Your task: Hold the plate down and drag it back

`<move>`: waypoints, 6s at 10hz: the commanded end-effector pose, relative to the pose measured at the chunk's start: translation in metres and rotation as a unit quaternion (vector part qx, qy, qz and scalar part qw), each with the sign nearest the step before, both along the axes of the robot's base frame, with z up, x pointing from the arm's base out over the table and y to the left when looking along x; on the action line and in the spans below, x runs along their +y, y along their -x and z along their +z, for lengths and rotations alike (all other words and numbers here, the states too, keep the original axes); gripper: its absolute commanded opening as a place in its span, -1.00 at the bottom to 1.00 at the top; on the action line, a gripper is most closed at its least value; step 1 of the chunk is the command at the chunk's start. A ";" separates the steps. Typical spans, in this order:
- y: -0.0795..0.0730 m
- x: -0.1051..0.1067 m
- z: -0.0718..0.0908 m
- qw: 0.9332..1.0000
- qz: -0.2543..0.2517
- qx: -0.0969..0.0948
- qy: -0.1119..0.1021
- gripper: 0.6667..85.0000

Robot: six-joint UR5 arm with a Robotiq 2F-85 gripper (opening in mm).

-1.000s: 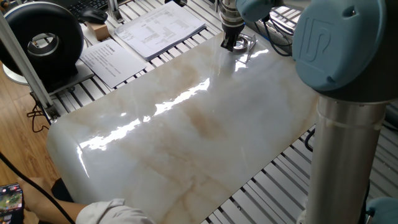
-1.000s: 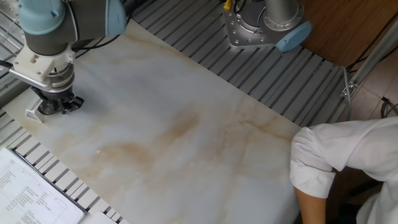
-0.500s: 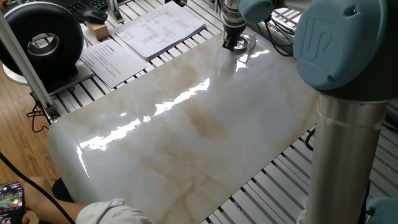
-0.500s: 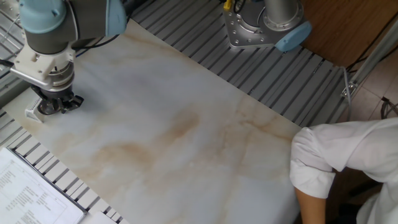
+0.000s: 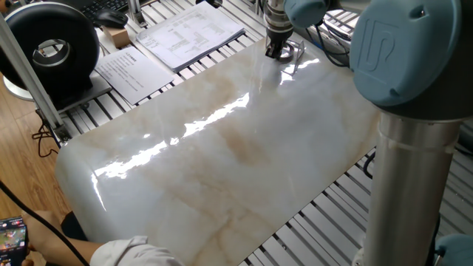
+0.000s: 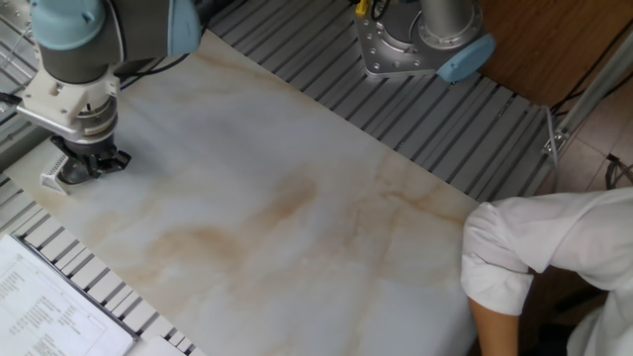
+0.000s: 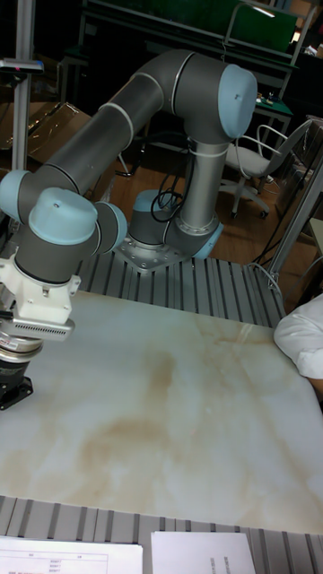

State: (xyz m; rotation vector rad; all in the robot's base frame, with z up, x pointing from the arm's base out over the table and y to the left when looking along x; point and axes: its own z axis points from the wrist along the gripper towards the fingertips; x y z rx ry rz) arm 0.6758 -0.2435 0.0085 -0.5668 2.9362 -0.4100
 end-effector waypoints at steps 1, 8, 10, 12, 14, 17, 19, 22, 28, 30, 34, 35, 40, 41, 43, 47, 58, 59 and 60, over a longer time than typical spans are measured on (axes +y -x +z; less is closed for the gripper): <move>0.000 0.008 0.003 1.000 -0.004 0.000 -0.016 -0.99; 0.005 0.048 0.016 0.997 -0.019 0.007 -0.069 -0.99; 0.005 0.058 0.022 0.997 -0.027 0.009 -0.076 -0.99; 0.010 0.074 0.027 0.992 -0.037 0.020 -0.117 -0.99; 0.019 0.109 0.027 0.980 -0.054 0.040 -0.186 -0.99; 0.022 0.118 0.028 0.976 -0.061 0.045 -0.204 -0.99; 0.020 0.119 0.029 0.976 -0.063 0.042 -0.205 -0.99; 0.017 0.121 0.029 0.974 -0.080 0.036 -0.211 -0.99; 0.020 0.139 0.032 0.962 -0.105 0.044 -0.248 -0.99; 0.019 0.140 0.033 0.962 -0.100 0.041 -0.250 -0.99; 0.033 0.160 0.037 0.955 -0.141 0.039 -0.256 -0.99; 0.033 0.168 0.035 0.954 -0.147 0.032 -0.259 -0.99; 0.045 0.176 0.034 0.955 -0.121 0.054 -0.264 -0.99; 0.044 0.178 0.034 0.953 -0.131 0.053 -0.268 -0.99; 0.053 0.207 0.036 0.949 -0.155 0.043 -0.271 -0.99; 0.054 0.220 0.038 0.947 -0.164 0.035 -0.273 -0.99; 0.069 0.274 0.041 0.939 -0.175 0.040 -0.294 -0.99; 0.076 0.274 0.041 0.941 -0.162 0.053 -0.291 -0.99; 0.083 0.277 0.041 0.943 -0.147 0.066 -0.292 -0.99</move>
